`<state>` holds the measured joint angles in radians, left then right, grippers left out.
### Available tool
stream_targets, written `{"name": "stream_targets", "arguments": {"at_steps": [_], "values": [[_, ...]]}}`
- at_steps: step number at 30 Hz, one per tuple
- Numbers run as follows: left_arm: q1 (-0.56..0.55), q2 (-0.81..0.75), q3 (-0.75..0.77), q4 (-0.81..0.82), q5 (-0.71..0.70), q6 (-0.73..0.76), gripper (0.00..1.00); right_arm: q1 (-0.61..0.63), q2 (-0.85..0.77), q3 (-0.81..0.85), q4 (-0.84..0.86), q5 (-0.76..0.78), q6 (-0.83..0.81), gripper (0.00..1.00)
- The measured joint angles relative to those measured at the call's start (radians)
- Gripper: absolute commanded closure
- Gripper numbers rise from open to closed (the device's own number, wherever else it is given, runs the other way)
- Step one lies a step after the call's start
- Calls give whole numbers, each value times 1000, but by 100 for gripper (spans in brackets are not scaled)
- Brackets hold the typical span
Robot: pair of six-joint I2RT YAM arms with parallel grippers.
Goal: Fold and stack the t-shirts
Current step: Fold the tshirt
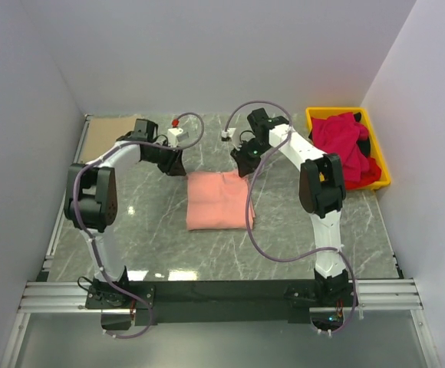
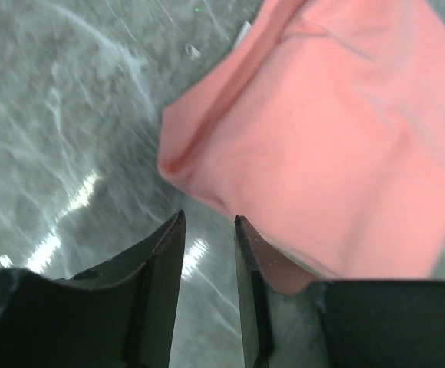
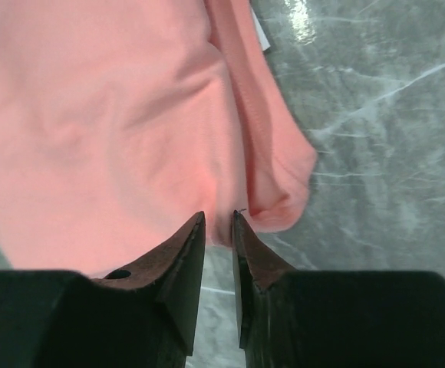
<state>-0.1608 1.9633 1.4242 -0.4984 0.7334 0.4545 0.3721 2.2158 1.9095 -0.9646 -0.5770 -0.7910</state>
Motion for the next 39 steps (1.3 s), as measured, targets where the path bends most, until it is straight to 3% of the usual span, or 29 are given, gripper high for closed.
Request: {"name": "stream_targets", "arguments": {"at_steps": [3, 4, 10, 13, 14, 17, 21, 28, 37, 39], "values": [[18, -85, -97, 36, 21, -45, 54, 0, 0, -26, 12, -14, 84, 61], [21, -109, -127, 44, 29, -55, 46, 0, -2, -43, 24, -15, 115, 54], [16, -317, -324, 113, 55, -102, 38, -16, -27, -103, 89, -3, 284, 53], [-5, -390, -362, 160, 54, -144, 42, -35, -74, -103, 142, 14, 376, 59], [-14, -399, -362, 181, 55, -173, 43, -41, -92, -103, 164, 19, 406, 68], [-39, -396, -362, 254, 50, -285, 47, -53, -142, -103, 225, 9, 468, 81], [-66, -340, -361, 353, 49, -461, 57, -64, -172, -79, 235, -104, 525, 87], [-73, -119, -299, 445, 55, -684, 61, -64, -80, -94, 237, -341, 665, 87], [-12, 177, -80, 436, 109, -803, 59, -98, 205, -68, 346, -364, 910, 85], [7, 217, -18, 426, 133, -813, 59, -104, 218, -31, 357, -346, 943, 80]]}}
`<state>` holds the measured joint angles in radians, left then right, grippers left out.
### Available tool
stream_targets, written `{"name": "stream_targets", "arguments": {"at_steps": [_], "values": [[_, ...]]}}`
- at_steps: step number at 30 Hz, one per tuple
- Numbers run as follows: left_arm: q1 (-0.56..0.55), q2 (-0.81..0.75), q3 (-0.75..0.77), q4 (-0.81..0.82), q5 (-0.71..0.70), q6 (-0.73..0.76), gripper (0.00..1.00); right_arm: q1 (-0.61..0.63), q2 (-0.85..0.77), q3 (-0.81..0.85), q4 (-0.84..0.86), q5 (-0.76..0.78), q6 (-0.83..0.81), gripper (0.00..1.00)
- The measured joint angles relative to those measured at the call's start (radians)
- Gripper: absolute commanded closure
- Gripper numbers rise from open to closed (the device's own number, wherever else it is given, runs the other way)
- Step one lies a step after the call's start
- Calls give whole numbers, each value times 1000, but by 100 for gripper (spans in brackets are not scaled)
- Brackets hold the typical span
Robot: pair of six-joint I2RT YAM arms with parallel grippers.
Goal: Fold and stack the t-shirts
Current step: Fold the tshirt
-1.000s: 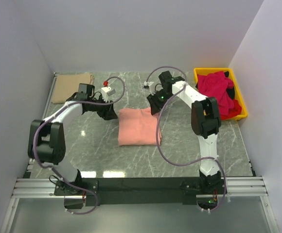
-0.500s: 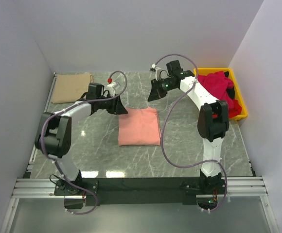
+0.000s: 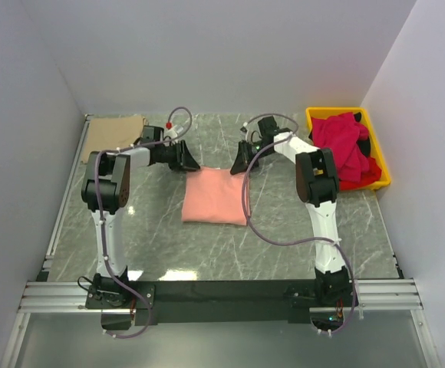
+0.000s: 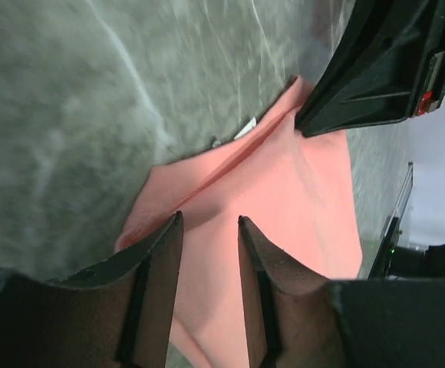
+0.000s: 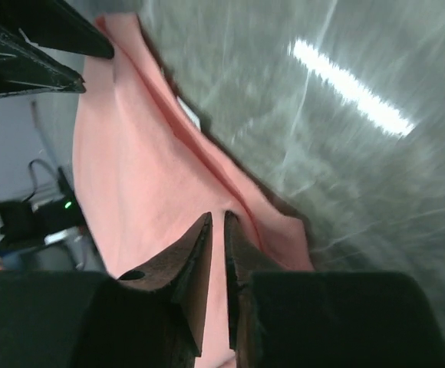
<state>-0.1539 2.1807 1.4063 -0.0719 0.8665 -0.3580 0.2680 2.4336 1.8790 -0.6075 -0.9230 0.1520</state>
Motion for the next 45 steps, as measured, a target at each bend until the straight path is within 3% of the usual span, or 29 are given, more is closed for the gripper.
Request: {"name": "stream_targets", "arguments": {"at_steps": [4, 5, 8, 12, 16, 20, 24, 27, 33, 39, 42, 45], "values": [[46, 4, 52, -21, 28, 11, 58, -5, -6, 73, 21, 67, 8, 68], [58, -9, 51, -23, 37, 14, 58, -7, -18, 81, 23, 75, 6, 61], [77, -117, -51, 20, 61, -17, 57, -9, -122, 29, 32, 84, 6, 53], [35, -322, -226, 128, 98, -117, 58, -5, -383, -206, 137, 27, 82, 53], [-58, -383, -321, 308, 126, -237, 58, 26, -523, -402, 267, -48, 187, 55], [-91, -294, -372, 388, 129, -318, 59, 70, -441, -513, 362, -78, 266, 56], [-67, -162, -370, 375, 106, -322, 61, 69, -269, -521, 375, -55, 300, 59], [-40, -81, -337, 334, 116, -312, 62, 45, -201, -452, 333, -99, 321, 60], [13, -73, -252, 256, 134, -237, 61, 5, -166, -291, 270, -9, 258, 61], [18, -354, -409, 212, 161, -208, 61, 15, -370, -470, 253, -7, 256, 62], [-32, -512, -517, 285, 184, -242, 61, 74, -510, -597, 310, -37, 299, 62], [-89, -530, -610, 393, 193, -313, 61, 142, -554, -665, 364, -64, 323, 62]]}}
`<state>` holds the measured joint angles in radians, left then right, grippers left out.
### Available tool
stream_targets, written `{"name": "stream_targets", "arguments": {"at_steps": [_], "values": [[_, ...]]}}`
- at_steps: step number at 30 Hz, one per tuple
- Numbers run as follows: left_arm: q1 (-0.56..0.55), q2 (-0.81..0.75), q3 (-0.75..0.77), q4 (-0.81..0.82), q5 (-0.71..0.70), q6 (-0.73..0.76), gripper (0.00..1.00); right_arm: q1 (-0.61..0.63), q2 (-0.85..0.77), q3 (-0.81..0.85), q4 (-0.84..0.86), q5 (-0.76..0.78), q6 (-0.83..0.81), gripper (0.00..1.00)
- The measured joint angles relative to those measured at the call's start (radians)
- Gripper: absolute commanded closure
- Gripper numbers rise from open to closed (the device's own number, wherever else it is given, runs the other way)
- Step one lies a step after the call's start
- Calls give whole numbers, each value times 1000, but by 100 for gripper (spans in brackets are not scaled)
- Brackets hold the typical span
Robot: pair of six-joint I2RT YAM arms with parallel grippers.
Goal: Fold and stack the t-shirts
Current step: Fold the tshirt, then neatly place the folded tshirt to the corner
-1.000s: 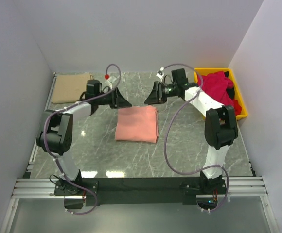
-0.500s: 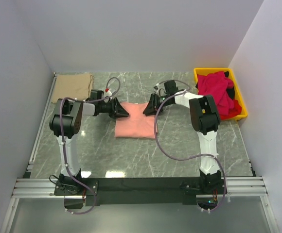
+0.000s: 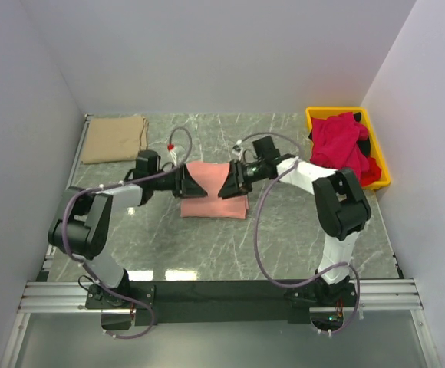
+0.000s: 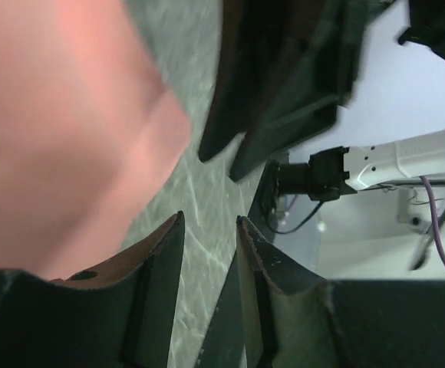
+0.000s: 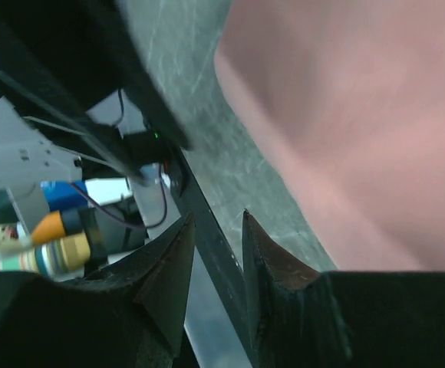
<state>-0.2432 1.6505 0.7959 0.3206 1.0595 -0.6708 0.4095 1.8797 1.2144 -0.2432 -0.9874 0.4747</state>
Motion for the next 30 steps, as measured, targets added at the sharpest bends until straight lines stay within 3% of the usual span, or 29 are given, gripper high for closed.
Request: {"name": "stream_targets", "arguments": {"at_steps": [4, 9, 16, 22, 25, 26, 30], "values": [[-18, 118, -77, 26, -24, -45, 61, 50, 82, -33, 40, -8, 16, 62], [11, 286, -38, -36, -12, -22, 61, 16, 247, -22, 35, -52, 24, 61], [97, 302, 65, -175, 37, 86, 50, -53, 237, 35, -68, 6, -50, 66], [144, 0, 61, -449, -10, 321, 35, -93, 94, 28, -204, 157, -180, 62], [192, -242, 69, -531, -74, 407, 17, -85, -64, 30, -244, 284, -245, 56], [216, -319, 75, -541, -106, 426, 1, -71, -118, 39, -250, 337, -266, 55], [303, -528, 117, -540, -272, 437, 0, 44, -213, 174, -258, 531, -326, 51]]}}
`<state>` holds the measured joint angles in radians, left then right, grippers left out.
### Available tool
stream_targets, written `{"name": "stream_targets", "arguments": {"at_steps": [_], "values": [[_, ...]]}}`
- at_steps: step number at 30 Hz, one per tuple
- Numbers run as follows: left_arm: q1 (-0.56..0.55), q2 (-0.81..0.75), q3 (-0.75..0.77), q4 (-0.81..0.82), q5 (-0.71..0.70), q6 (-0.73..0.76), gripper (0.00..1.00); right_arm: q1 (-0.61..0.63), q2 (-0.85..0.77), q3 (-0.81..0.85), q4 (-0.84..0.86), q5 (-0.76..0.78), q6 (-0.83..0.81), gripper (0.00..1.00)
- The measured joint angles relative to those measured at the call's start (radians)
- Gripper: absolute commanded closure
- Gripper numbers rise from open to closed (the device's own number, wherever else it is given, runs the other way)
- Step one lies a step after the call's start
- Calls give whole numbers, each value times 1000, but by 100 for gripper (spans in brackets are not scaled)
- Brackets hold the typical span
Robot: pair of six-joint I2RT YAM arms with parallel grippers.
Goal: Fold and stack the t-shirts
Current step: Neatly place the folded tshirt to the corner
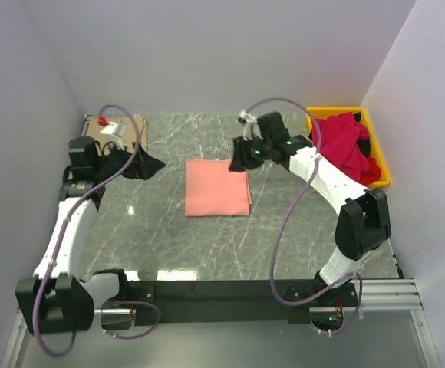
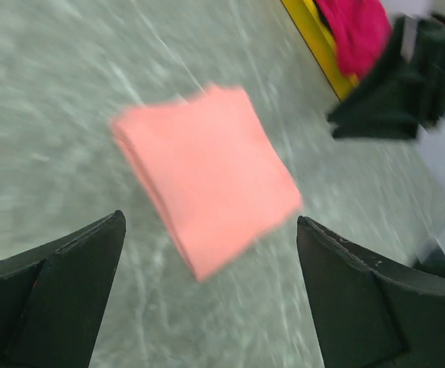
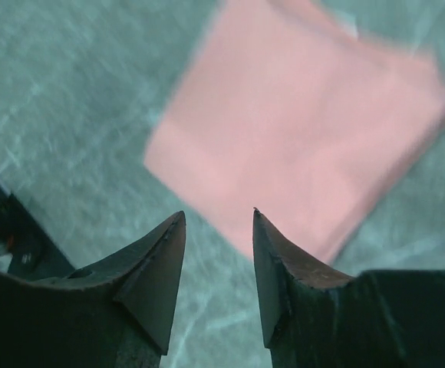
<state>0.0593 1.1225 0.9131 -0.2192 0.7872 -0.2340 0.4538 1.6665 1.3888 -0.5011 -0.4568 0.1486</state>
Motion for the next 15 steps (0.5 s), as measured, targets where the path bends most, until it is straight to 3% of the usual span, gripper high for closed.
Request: {"name": "stream_targets", "arguments": {"at_steps": [4, 9, 15], "values": [[78, -76, 48, -5, -150, -68, 1, 132, 83, 193, 16, 119, -22, 50], [191, -60, 64, -58, -185, -120, 1, 263, 352, 424, 10, 184, -27, 50], [231, -62, 64, -141, -193, -122, 1, 336, 552, 446, -49, 207, -40, 52]]}}
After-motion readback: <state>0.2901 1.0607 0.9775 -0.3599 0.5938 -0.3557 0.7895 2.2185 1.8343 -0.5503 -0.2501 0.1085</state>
